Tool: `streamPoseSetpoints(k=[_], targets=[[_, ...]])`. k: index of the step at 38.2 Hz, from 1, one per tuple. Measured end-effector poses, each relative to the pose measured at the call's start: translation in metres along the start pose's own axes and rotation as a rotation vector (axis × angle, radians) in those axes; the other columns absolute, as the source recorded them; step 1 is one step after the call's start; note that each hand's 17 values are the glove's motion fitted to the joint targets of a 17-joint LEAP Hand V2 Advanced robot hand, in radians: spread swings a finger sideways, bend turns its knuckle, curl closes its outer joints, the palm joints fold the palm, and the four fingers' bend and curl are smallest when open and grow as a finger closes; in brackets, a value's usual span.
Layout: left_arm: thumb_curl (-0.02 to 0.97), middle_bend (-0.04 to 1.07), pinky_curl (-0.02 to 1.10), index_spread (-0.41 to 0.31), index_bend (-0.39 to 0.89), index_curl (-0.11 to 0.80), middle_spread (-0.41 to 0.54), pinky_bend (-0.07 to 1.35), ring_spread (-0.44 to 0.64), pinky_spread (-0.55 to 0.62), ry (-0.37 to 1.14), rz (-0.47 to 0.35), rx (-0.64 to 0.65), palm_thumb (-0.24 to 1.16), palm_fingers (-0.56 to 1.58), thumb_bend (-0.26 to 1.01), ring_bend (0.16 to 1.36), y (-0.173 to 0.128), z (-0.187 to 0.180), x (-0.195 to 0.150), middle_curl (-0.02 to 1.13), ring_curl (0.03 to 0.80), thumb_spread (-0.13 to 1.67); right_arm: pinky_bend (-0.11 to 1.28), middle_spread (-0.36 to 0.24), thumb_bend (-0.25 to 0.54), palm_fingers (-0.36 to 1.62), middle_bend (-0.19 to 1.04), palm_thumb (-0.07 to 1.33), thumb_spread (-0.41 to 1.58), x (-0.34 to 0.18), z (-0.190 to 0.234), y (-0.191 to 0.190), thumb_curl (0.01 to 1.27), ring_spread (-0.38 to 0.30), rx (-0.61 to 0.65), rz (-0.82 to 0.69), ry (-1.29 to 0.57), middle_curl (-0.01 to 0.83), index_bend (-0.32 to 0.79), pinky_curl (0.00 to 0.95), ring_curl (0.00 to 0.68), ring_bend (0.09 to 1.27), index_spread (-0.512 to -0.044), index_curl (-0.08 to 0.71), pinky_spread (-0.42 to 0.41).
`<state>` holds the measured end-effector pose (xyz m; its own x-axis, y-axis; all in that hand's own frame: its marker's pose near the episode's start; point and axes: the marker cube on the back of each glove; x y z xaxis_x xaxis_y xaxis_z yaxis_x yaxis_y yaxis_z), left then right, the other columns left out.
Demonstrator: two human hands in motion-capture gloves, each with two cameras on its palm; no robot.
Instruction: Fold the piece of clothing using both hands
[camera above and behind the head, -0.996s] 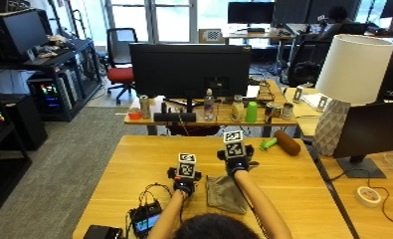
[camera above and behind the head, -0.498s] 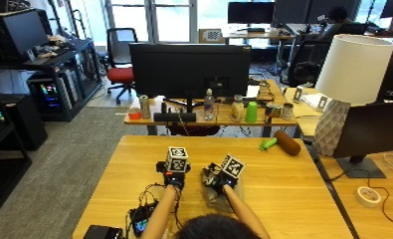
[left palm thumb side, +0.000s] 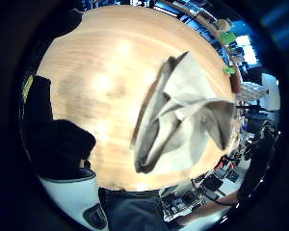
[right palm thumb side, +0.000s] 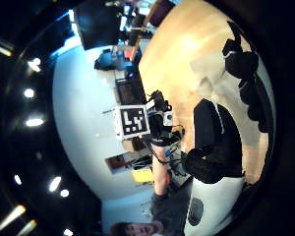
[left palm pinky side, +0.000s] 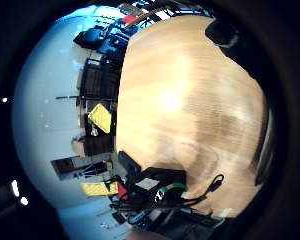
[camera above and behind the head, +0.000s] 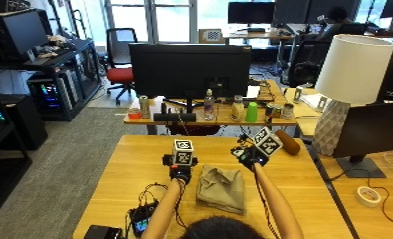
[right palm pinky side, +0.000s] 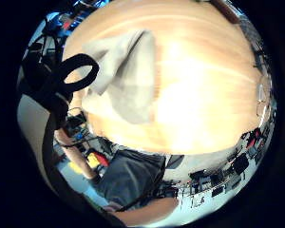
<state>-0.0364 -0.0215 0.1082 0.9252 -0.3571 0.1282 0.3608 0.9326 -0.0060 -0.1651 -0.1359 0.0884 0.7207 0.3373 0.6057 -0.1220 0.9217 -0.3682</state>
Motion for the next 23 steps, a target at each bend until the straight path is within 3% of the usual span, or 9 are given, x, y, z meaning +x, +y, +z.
streamPoseSetpoints(k=[4, 11, 16, 20, 23], targets=[[0.363, 0.16, 0.34, -0.101, 0.17, 0.373, -0.01, 0.24, 0.04, 0.17, 0.014, 0.005, 0.032, 0.43, 0.45, 0.23, 0.52, -0.001, -0.012, 0.002, 0.33, 0.324, 1.58, 0.7, -0.079, -0.008, 1.06, 0.39, 0.89, 1.21, -0.002, -0.051, 0.017, 0.42, -0.175, 0.133, -0.159, 0.046, 0.456, 0.06, 0.406, 0.424, 0.7, -0.239, 0.174, -0.222], [0.335, 0.15, 0.35, -0.101, 0.16, 0.371, -0.006, 0.24, 0.04, 0.17, 0.068, -0.001, 0.078, 0.35, 0.45, 0.2, 0.53, -0.006, -0.025, 0.003, 0.32, 0.328, 1.58, 0.66, -0.06, -0.01, 0.97, 0.33, 0.88, 1.25, 0.017, -0.108, 0.04, 0.41, -0.138, 0.25, -0.141, 0.074, 0.44, 0.07, 0.397, 0.412, 0.63, -0.25, 0.176, -0.16], [0.312, 0.15, 0.35, -0.096, 0.15, 0.367, 0.0, 0.25, 0.05, 0.18, 0.101, 0.042, 0.067, 0.29, 0.44, 0.17, 0.53, -0.018, -0.022, 0.009, 0.32, 0.332, 1.57, 0.6, -0.049, -0.014, 0.87, 0.29, 0.87, 1.26, 0.034, -0.122, 0.042, 0.4, -0.111, 0.308, -0.123, 0.089, 0.433, 0.1, 0.385, 0.402, 0.58, -0.258, 0.188, -0.101], [0.296, 0.15, 0.36, -0.093, 0.15, 0.363, 0.01, 0.26, 0.05, 0.18, 0.141, 0.124, 0.025, 0.26, 0.42, 0.15, 0.54, -0.033, -0.015, 0.015, 0.31, 0.335, 1.56, 0.54, -0.038, -0.016, 0.75, 0.26, 0.86, 1.27, 0.041, -0.118, 0.035, 0.39, -0.078, 0.316, -0.11, 0.099, 0.425, 0.14, 0.372, 0.395, 0.52, -0.265, 0.213, -0.005], [0.285, 0.15, 0.36, -0.088, 0.14, 0.358, 0.019, 0.27, 0.06, 0.18, 0.167, 0.133, -0.018, 0.23, 0.4, 0.14, 0.54, -0.037, -0.011, 0.013, 0.31, 0.337, 1.55, 0.5, -0.032, -0.017, 0.71, 0.24, 0.85, 1.27, 0.043, -0.113, 0.028, 0.39, -0.055, 0.31, -0.102, 0.117, 0.42, 0.14, 0.355, 0.378, 0.48, -0.271, 0.223, 0.054]])
